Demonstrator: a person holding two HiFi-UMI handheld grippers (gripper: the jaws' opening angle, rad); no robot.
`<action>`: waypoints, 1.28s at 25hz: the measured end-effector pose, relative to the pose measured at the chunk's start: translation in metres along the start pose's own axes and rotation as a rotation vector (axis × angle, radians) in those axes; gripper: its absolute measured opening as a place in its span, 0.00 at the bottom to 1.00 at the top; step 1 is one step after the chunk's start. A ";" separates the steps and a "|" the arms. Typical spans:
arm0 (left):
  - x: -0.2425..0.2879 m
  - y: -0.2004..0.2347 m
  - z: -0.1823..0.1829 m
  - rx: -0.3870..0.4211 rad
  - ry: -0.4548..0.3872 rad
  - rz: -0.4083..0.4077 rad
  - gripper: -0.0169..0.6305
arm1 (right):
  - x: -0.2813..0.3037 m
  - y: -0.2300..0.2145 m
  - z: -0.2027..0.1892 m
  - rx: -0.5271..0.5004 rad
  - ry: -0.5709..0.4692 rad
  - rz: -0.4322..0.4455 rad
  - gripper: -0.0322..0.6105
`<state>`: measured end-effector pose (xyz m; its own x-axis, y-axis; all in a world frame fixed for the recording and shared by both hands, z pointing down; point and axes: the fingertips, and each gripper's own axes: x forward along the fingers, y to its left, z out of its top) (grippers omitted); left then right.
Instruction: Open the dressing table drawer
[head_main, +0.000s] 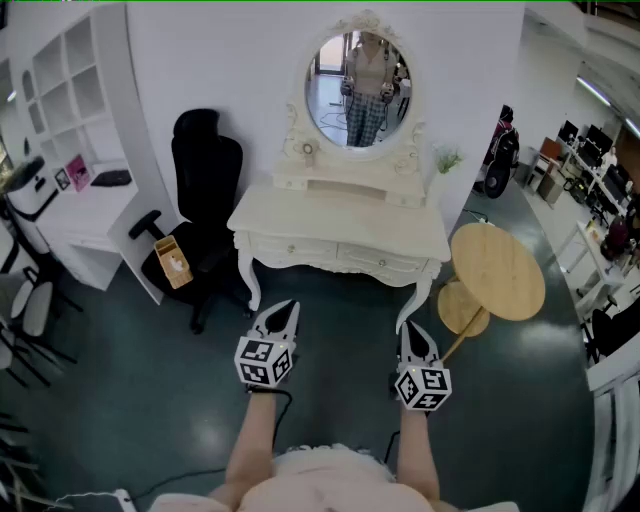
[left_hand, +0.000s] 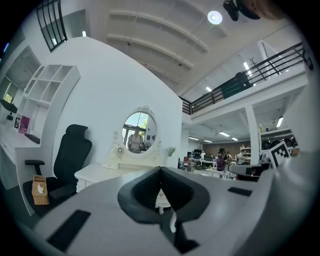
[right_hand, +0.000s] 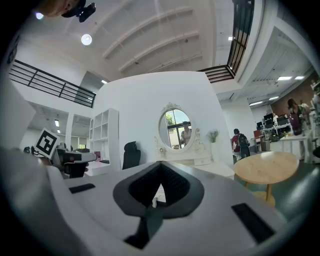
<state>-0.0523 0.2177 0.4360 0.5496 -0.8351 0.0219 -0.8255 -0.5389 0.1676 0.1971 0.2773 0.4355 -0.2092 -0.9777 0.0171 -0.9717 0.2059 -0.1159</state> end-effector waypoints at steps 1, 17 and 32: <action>0.000 -0.001 -0.001 -0.001 0.002 0.002 0.07 | -0.001 0.000 0.000 -0.003 0.000 0.002 0.07; -0.006 -0.010 -0.013 -0.011 0.040 0.005 0.07 | -0.014 0.003 0.002 0.023 -0.008 0.014 0.07; -0.013 -0.016 -0.028 -0.016 0.074 -0.008 0.07 | -0.024 0.007 -0.022 0.081 0.040 0.040 0.07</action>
<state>-0.0425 0.2404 0.4602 0.5649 -0.8199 0.0931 -0.8190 -0.5434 0.1842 0.1926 0.3031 0.4561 -0.2535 -0.9660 0.0498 -0.9507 0.2393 -0.1973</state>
